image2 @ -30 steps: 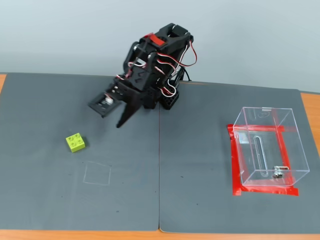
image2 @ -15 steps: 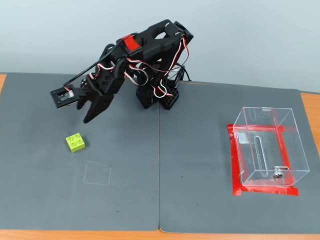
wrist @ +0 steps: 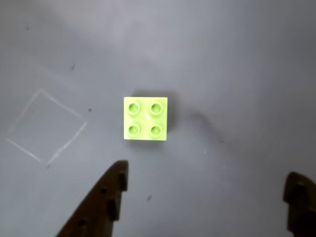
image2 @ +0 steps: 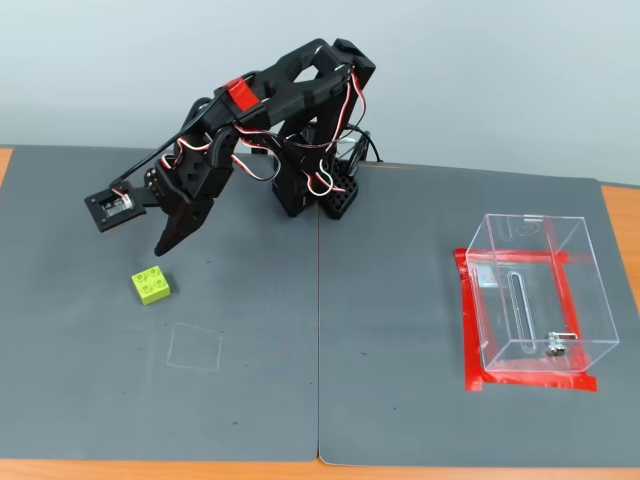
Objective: Pick the green lego block and place it into the transparent box
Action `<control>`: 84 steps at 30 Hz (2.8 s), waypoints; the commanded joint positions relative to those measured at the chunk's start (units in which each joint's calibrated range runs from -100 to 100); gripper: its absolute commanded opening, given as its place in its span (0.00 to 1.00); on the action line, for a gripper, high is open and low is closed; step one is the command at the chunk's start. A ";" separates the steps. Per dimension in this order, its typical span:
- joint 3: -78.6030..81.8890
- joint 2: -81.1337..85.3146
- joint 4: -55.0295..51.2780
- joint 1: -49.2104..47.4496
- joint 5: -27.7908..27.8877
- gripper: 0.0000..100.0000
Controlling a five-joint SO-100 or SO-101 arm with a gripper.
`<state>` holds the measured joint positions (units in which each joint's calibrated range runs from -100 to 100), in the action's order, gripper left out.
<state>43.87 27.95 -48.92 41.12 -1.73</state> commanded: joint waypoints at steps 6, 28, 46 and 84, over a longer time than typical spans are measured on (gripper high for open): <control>-0.32 -2.98 10.29 -1.92 5.62 0.36; 11.90 -5.10 28.17 -2.81 2.07 0.35; 4.39 -18.92 30.08 -2.96 3.01 0.35; 2.67 -20.70 22.44 -4.38 4.42 0.35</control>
<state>49.35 6.97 -26.54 36.48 2.42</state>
